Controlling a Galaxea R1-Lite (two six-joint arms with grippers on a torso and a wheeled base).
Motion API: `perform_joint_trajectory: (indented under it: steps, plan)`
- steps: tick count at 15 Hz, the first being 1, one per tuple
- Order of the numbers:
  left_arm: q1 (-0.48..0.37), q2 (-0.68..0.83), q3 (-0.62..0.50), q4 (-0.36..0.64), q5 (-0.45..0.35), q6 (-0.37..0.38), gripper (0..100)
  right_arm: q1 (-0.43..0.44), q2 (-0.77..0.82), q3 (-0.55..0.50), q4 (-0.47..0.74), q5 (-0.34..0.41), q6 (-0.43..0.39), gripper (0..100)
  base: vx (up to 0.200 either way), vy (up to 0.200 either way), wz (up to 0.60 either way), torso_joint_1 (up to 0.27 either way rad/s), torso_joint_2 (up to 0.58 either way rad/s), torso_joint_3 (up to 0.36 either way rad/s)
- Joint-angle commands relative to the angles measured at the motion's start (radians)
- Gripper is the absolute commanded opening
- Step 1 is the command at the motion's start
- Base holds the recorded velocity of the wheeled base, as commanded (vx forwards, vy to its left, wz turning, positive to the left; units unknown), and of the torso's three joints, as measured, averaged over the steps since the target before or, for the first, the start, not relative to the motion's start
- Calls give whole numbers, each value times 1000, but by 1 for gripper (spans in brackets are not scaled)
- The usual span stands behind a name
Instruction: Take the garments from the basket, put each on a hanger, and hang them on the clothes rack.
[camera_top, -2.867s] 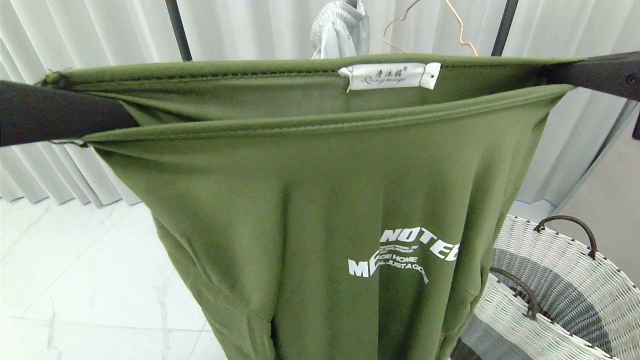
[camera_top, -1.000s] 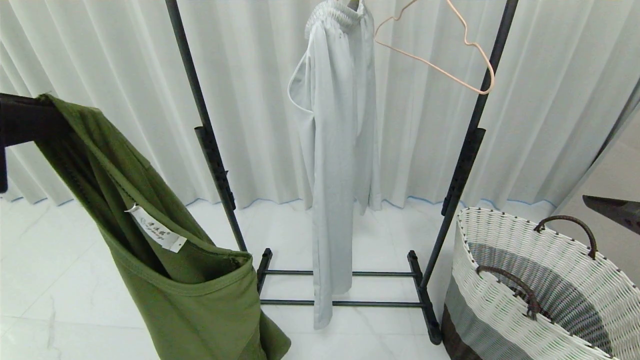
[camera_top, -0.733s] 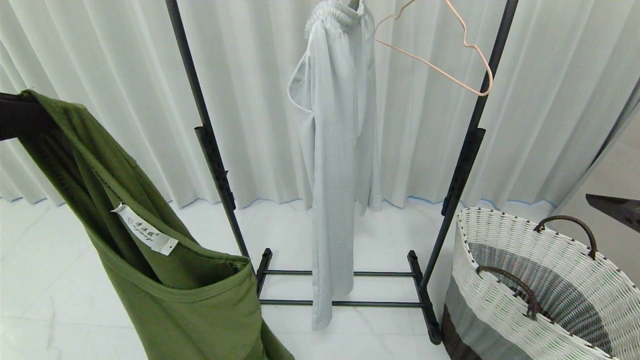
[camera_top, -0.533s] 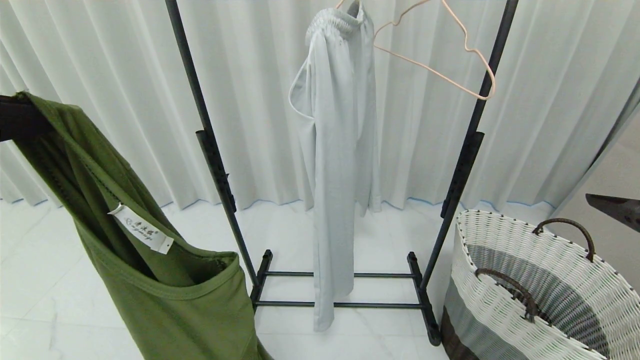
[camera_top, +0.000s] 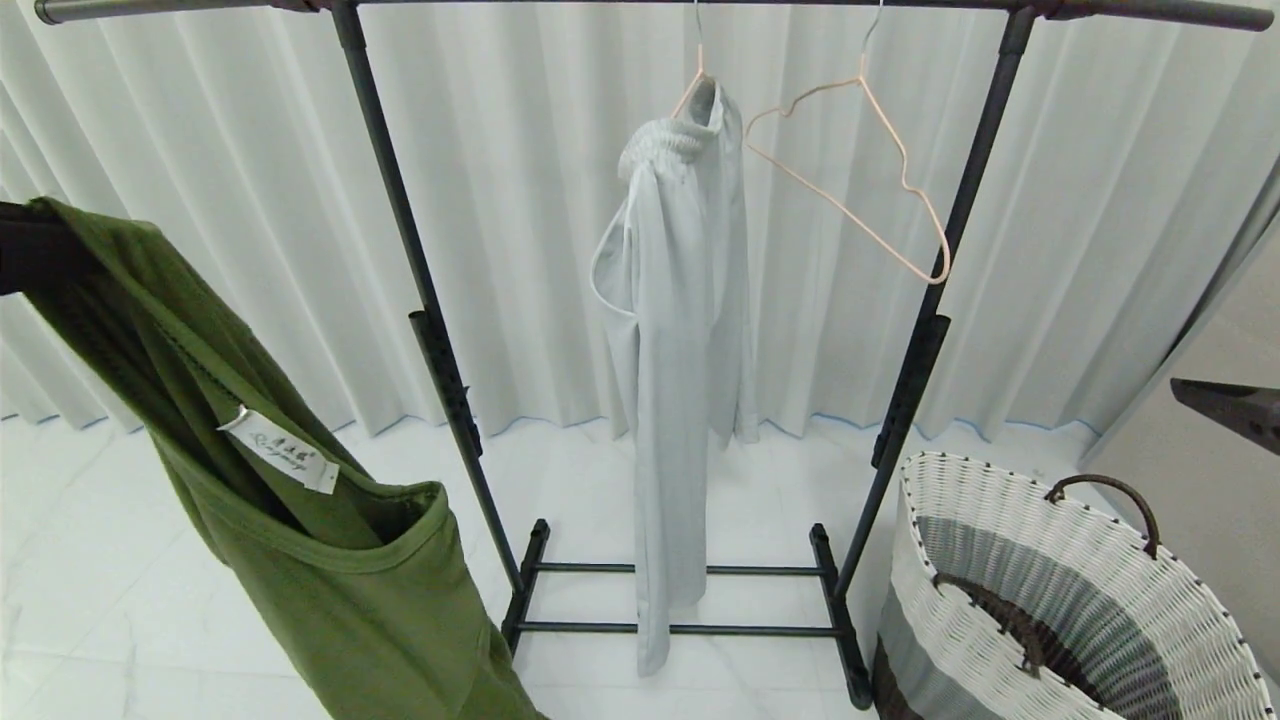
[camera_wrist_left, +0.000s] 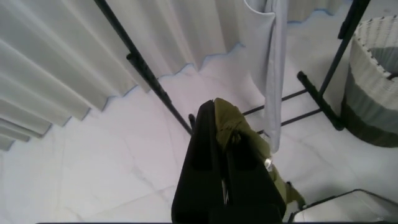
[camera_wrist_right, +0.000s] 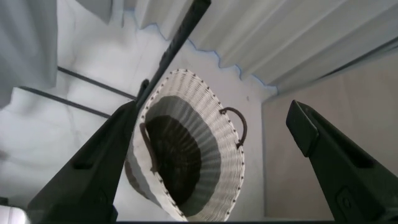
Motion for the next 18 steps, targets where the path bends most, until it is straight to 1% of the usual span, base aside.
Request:
perform_joint_trajectory:
  steps: [1, 3, 6, 8, 11, 13, 14, 15, 16, 17, 18]
  plan:
    - [17, -16, 16, 0, 0, 12, 0, 0, 2, -3, 0, 1, 10, 100, 0, 0, 0, 159, -466, -315]
    - [18, -19, 28, 0, 0, 12, 0, 0, 2, -6, -2, 4, 26, 100, 0, 0, 0, 154, -471, -298]
    - [18, -19, 34, 0, 0, 12, 0, 0, 10, 0, -51, 24, 27, 100, 0, 0, 0, 173, -478, -307]
    - [18, -22, 49, -15, 0, 12, 0, 0, 19, 1, -58, 30, 29, 100, 0, 0, 0, 193, -486, -293]
    - [18, -24, 74, -77, 0, 13, 0, -23, 33, 24, -106, 92, 44, 100, 0, 0, 0, 155, -370, -225]
    - [18, -27, 85, -92, 0, 13, 0, -35, 61, 64, -256, 190, 81, 100, 0, 0, 0, 49, -97, -61]
    - [18, -30, 85, -92, 2, 15, 0, -36, 65, 66, -272, 231, 83, 100, 0, 0, 0, 0, 0, 0]
    - [20, -32, 85, -92, 2, 18, 0, -36, 74, 63, -273, 257, 84, 100, 0, 0, 0, 0, 0, 0]
    - [20, -32, 85, -92, 3, 18, 0, -38, 81, 61, -276, 262, 90, 100, 0, 0, 0, 0, 0, 0]
    - [20, -32, 85, -92, 5, 16, 0, -38, 96, 55, -276, 262, 118, 100, 0, 0, 0, 0, 0, 0]
    - [20, -32, 85, -92, 5, 16, 0, -38, 96, 55, -276, 262, 118, 100, 200, 0, 0, -7, 2, 2]
